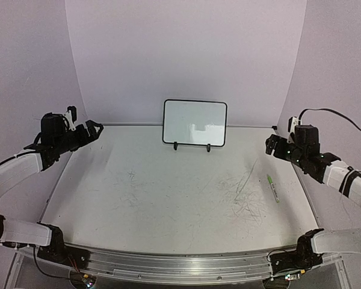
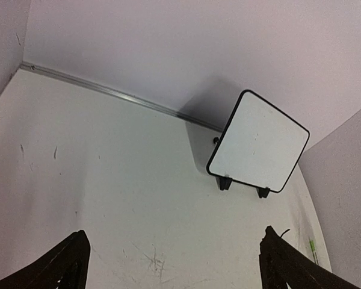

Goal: Write a sentence on the whiteboard
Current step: Move the whiteboard to the center of the board.

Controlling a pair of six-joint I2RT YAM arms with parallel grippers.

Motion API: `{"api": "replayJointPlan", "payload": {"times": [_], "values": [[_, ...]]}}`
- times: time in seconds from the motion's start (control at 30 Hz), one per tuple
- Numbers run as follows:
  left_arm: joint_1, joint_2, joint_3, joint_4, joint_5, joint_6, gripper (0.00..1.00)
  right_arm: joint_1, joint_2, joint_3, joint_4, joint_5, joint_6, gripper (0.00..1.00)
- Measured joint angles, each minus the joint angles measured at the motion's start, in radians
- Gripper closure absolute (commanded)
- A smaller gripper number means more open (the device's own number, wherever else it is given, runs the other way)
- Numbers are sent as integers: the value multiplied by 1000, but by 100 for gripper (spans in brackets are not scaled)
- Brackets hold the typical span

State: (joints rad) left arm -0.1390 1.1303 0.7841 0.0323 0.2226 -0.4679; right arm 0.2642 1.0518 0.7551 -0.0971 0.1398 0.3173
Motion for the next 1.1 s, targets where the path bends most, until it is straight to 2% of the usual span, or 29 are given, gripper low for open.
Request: {"api": "replayJointPlan", "payload": {"times": [0.13, 0.23, 0.57, 0.77, 0.9, 1.1], "values": [[0, 55, -2, -23, 64, -27, 0, 10, 136, 39, 26, -46, 3, 2], [0, 70, -10, -28, 95, -41, 1, 66, 260, 97, 51, -64, 3, 2], [-19, 107, -70, -33, 146, -74, 1, 258, 780, 462, 110, -71, 7, 2], [-38, 142, -87, -25, 154, -88, 4, 282, 1001, 623, 87, -23, 38, 16], [-68, 173, -92, -19, 160, -91, 5, 282, 1124, 751, 55, -2, 56, 21], [-128, 195, -93, -12, 159, -91, 6, 282, 1234, 869, 22, 9, 59, 33]]}}
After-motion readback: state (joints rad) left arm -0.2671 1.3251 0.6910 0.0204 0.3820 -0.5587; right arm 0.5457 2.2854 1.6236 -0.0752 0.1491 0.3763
